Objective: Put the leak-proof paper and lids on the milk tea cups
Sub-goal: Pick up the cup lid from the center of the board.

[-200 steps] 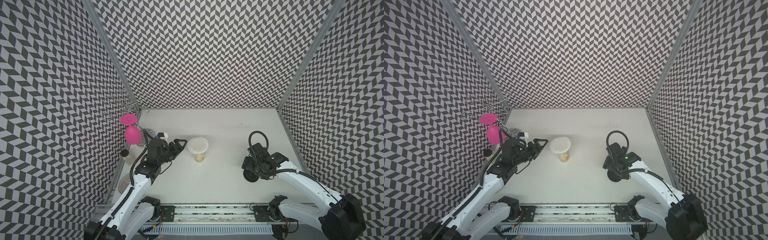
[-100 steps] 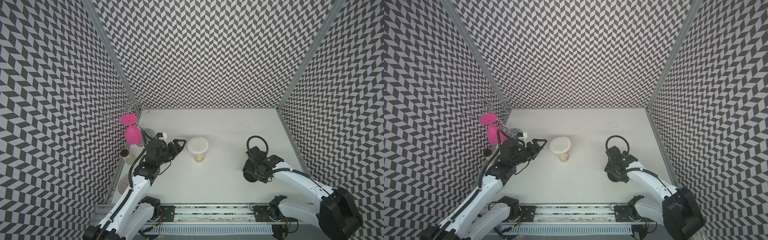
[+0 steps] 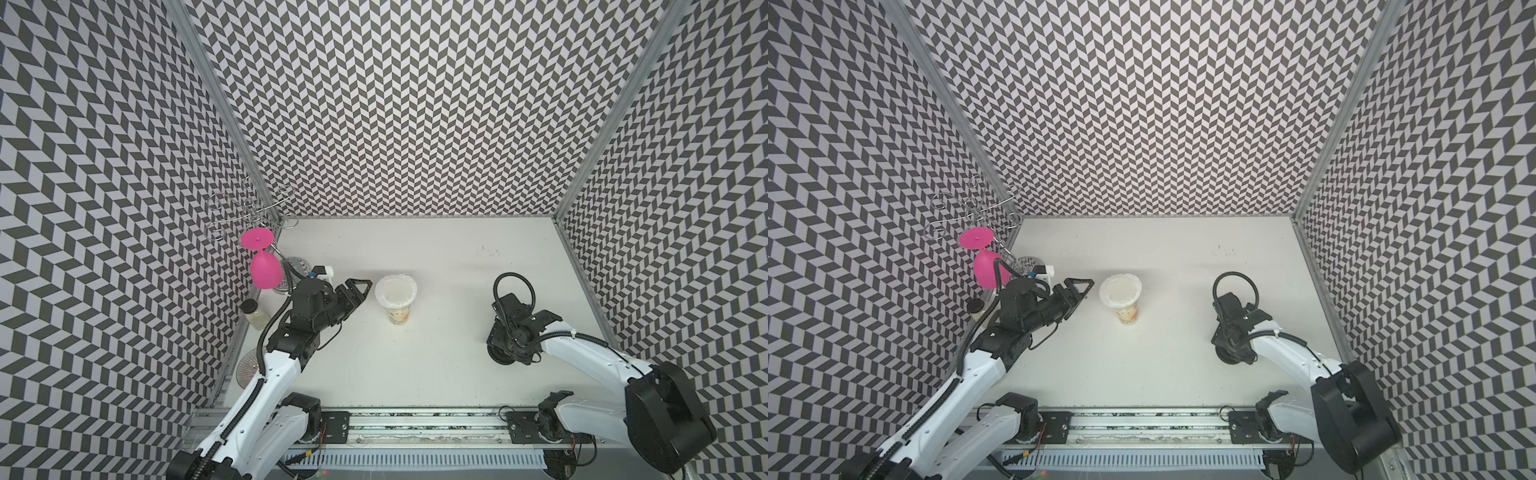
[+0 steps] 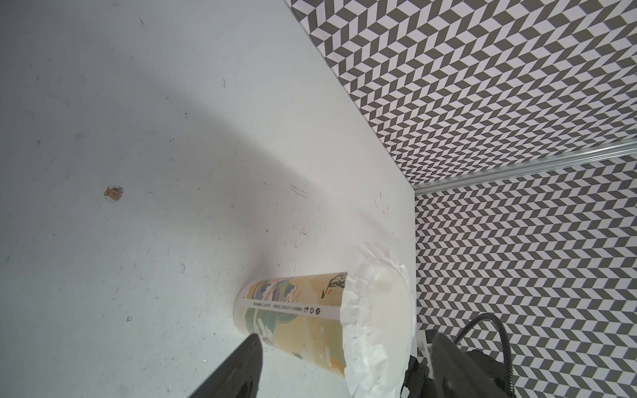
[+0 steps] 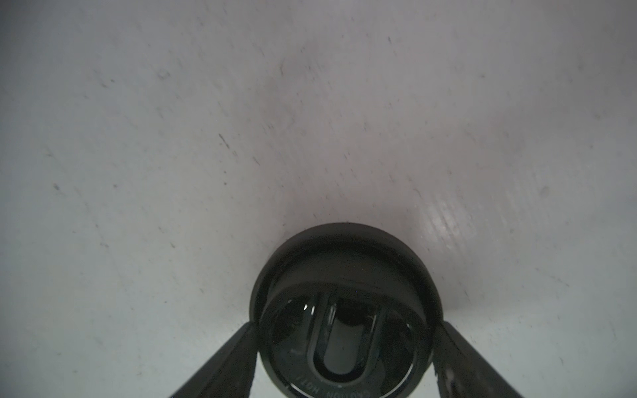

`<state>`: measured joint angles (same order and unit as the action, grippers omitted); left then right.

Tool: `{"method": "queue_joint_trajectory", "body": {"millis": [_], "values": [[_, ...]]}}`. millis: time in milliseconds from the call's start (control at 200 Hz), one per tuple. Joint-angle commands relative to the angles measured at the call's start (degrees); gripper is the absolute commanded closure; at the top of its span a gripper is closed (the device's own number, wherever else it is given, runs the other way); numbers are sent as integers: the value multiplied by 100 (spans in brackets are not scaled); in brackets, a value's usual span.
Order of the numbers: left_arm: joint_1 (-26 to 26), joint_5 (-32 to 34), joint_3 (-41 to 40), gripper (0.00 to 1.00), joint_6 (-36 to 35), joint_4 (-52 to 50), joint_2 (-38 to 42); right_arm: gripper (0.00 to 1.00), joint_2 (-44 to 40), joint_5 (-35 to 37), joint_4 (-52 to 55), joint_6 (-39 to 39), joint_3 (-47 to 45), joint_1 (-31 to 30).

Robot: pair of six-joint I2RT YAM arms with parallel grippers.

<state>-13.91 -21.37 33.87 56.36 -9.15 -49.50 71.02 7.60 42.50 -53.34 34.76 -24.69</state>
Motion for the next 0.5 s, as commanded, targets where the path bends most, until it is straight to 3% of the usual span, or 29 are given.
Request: {"method": "queue_joint_trajectory", "body": {"millis": [0, 491], "values": [[33, -17, 82, 22, -90, -78, 54, 21, 136, -116, -203, 90, -21, 54], [64, -39, 74, 22, -108, -110, 89, 28, 204, -278, -170, 162, -35, 172]]}}
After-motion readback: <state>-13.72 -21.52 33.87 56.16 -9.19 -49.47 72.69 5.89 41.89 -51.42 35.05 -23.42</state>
